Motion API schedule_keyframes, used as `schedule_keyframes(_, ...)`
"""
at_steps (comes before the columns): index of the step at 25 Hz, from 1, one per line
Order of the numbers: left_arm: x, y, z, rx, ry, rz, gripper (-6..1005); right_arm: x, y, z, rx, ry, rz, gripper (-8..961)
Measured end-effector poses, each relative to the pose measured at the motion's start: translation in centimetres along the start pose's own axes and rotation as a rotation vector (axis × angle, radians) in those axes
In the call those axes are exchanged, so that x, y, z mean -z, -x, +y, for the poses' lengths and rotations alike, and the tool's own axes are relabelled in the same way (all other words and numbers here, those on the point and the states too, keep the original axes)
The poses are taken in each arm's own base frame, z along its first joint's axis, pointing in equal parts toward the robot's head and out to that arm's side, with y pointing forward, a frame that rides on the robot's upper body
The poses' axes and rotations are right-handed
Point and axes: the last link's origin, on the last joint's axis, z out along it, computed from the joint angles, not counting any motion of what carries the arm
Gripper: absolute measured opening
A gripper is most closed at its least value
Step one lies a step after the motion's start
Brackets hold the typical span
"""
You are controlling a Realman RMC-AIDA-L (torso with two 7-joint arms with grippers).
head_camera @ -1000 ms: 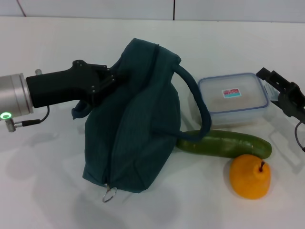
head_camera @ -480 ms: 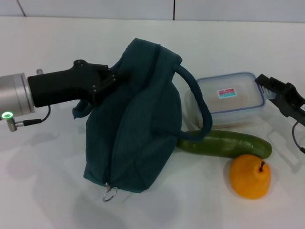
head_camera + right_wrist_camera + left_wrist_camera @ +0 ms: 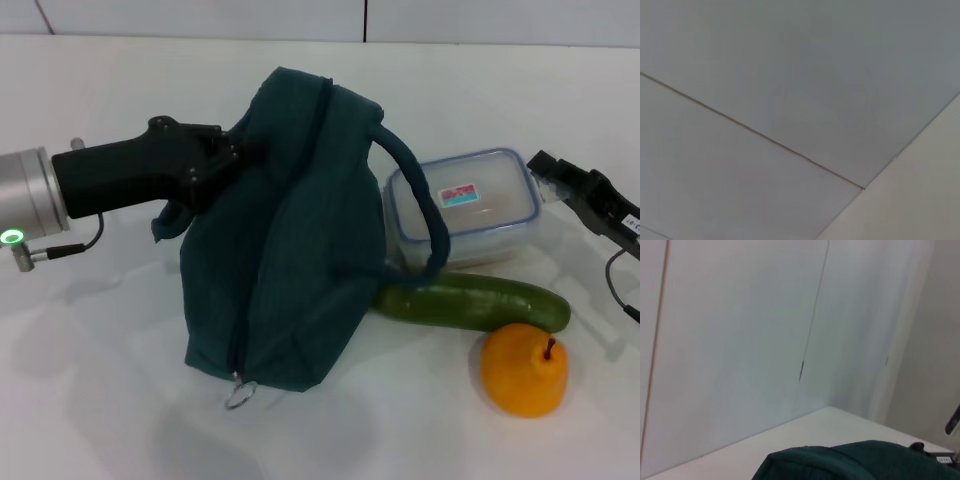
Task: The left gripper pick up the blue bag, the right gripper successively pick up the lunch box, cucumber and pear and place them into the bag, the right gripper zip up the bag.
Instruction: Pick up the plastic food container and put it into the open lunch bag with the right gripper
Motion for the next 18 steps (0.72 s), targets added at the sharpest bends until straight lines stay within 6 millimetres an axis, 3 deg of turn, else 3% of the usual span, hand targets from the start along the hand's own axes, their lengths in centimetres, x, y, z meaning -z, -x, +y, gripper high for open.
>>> schedule_keyframes(18,1.1,-0.3,0.0,0.018,-0.030,0.068,40,0.8,0.5,0.5,0.275,0.055,-0.019,98)
